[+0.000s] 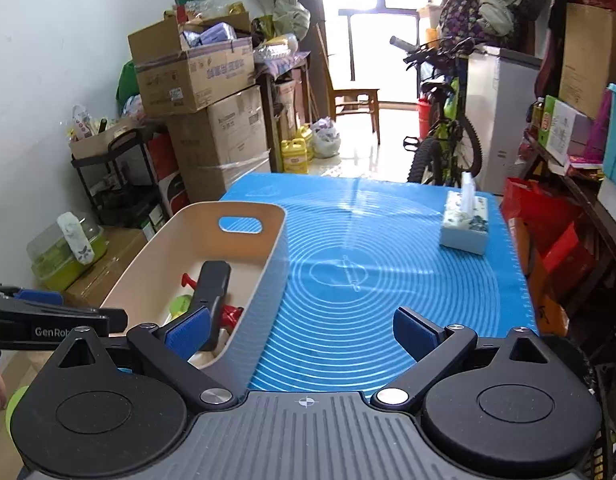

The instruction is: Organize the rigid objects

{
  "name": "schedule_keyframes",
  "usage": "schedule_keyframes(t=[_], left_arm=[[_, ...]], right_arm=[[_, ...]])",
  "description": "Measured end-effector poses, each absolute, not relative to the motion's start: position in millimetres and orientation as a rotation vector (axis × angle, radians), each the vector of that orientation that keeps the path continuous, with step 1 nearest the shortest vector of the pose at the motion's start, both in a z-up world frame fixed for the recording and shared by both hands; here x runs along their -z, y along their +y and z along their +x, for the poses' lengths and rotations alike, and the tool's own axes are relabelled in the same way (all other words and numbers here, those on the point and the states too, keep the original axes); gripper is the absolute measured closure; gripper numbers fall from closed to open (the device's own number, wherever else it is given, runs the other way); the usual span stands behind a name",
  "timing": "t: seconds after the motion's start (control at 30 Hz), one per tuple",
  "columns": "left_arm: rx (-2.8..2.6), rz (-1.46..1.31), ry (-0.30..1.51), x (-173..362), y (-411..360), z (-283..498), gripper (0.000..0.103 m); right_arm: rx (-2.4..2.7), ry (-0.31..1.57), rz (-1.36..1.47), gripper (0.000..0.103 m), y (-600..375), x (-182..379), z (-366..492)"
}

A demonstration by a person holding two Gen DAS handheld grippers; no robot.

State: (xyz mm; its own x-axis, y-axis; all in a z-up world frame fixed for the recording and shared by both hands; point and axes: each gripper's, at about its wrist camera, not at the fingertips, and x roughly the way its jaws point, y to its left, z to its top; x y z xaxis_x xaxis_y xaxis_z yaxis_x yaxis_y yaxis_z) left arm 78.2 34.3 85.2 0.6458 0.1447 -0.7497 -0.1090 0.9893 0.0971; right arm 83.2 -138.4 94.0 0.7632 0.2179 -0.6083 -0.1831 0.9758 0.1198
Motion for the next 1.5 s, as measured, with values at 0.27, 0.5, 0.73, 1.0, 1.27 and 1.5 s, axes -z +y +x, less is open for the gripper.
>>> schedule_keyframes(t=[0.27, 0.5, 0.73, 1.0, 1.27, 1.5], left_arm=[[-0.128, 0.033, 0.823, -85.8, 8.5, 48.6, 0.025], [-0.099, 0.046, 0.800, -76.6, -6.9, 25.5, 0.025], [-0.104, 0.071, 0.775, -60.5, -17.6, 9.4, 0.025], [-0.080, 0.073, 0.732, -39.1, -20.8, -5.9, 0.025], [-0.071, 0.051, 0.735, -21.9, -17.5, -8.6, 0.025], [-0.042, 0.051, 0.725, -15.0, -18.3, -13.6, 0.025]], right_arm=[[-0.218, 0.663, 0.070, 0.006, -167.3, -83.8, 49.8], [-0.201, 0.664, 0.081, 0.006, -190.8, -70.5, 24.1], [-0.181, 0.664, 0.090, 0.006, -200.3, -55.9, 4.5], [-0.165, 0.658, 0.089, 0.006, -204.0, -38.8, -11.3], [-0.161, 0.639, 0.076, 0.006, -203.1, -18.7, -24.6], [-0.161, 0.630, 0.074, 0.006, -198.7, -8.6, -33.6]])
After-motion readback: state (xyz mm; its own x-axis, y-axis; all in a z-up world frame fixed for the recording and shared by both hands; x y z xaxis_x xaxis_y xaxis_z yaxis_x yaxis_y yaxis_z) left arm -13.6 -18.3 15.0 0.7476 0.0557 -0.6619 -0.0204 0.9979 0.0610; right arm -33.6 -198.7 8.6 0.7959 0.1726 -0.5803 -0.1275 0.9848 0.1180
